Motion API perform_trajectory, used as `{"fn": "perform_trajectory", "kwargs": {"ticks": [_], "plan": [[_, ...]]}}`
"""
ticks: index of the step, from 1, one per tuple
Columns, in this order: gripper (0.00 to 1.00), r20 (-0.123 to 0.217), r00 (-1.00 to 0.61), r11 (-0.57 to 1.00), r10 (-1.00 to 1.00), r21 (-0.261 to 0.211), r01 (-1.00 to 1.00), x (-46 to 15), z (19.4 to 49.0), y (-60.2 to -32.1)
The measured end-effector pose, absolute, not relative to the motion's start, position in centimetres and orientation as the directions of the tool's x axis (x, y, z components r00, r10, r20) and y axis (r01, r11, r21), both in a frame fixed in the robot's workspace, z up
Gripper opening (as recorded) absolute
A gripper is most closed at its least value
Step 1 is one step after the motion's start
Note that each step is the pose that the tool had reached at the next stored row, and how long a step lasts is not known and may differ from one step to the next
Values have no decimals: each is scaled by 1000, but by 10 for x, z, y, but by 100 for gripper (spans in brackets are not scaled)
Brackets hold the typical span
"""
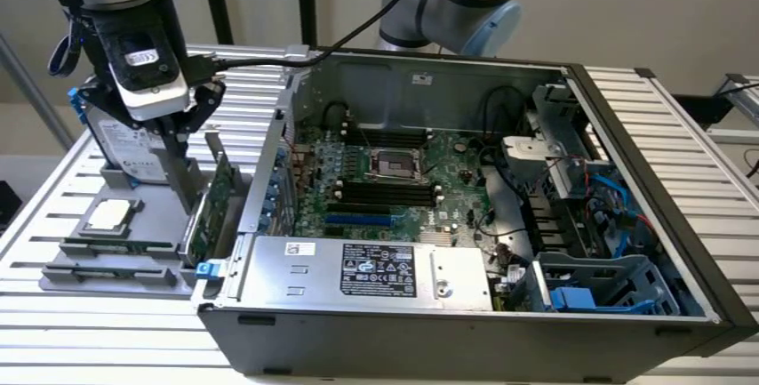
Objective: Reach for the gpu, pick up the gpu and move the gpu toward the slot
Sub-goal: 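Reach for the gpu, then pick up the gpu and move the gpu toward the slot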
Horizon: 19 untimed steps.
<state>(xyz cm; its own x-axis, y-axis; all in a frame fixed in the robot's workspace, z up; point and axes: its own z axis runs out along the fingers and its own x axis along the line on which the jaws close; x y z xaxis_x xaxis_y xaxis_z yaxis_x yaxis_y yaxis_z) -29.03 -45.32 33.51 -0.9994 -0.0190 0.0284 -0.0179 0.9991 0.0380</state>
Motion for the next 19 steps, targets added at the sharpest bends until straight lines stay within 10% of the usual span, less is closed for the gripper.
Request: {"fn": "perform_trajectory", "kwargs": {"ticks": [19], "plan": [[18, 26, -999, 999, -19, 38, -18, -290, 333, -455]]}}
